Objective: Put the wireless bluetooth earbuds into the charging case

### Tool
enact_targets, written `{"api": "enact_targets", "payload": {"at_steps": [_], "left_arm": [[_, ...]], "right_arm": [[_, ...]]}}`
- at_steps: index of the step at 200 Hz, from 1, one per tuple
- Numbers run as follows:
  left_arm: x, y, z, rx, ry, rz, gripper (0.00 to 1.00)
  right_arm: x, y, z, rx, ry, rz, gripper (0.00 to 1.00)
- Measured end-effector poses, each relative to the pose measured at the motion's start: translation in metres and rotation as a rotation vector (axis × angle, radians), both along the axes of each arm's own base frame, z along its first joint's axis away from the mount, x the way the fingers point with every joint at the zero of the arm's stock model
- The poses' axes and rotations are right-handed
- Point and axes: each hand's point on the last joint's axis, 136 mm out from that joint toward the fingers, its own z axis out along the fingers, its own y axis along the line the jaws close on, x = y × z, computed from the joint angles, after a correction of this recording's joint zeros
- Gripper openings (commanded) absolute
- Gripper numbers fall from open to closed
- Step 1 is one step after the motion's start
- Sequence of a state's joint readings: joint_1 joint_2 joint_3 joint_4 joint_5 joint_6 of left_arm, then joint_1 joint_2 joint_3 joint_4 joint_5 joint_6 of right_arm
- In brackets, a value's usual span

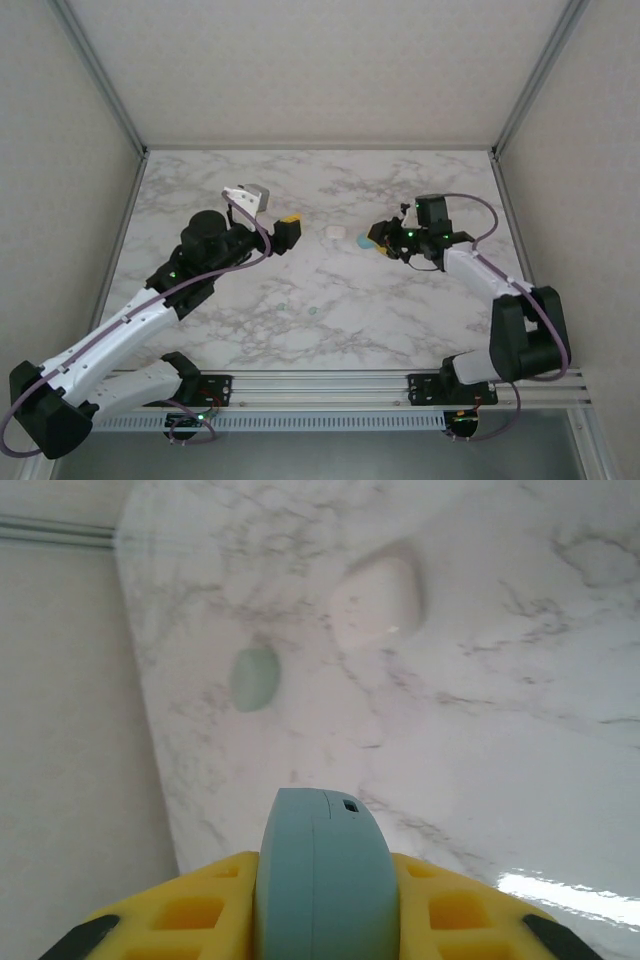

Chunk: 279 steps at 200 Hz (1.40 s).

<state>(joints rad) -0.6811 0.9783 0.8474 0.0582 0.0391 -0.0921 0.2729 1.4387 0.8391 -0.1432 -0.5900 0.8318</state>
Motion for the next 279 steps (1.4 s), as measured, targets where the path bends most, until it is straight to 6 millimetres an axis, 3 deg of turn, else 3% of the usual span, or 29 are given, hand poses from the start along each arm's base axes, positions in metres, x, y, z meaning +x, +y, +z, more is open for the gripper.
{"api": "enact_targets", "payload": {"at_steps": [53, 81, 127, 187, 229, 262, 279], "left_arm": [[0.009, 0.021, -0.019, 0.016, 0.098, 0.129, 1.00], [0.014, 0.034, -0.022, 0.019, 0.135, 0.203, 1.00], [0.015, 0.041, -0.029, 0.035, 0.162, 0.235, 1.00], [0.018, 0.042, -0.037, 0.058, 0.194, 0.252, 1.00], [0.024, 0.035, -0.045, 0.080, 0.230, 0.243, 0.99], [0.034, 0.033, -0.059, 0.140, 0.287, 0.250, 0.90], [0.047, 0.032, -0.074, 0.204, 0.346, 0.261, 0.83]], "right_arm": [[0.006, 0.009, -0.061, -0.010, 0.123, 0.044, 0.16], [0.017, 0.023, -0.079, -0.004, 0.147, 0.091, 0.17], [0.035, 0.037, -0.087, 0.002, 0.103, 0.147, 0.20], [0.032, 0.034, -0.091, -0.051, 0.062, 0.202, 0.43], [0.022, 0.017, -0.098, -0.164, 0.081, 0.201, 0.53], [0.016, 0.004, -0.090, -0.252, 0.076, 0.200, 0.58], [0.015, -0.003, -0.071, -0.287, 0.033, 0.194, 0.61]]}}
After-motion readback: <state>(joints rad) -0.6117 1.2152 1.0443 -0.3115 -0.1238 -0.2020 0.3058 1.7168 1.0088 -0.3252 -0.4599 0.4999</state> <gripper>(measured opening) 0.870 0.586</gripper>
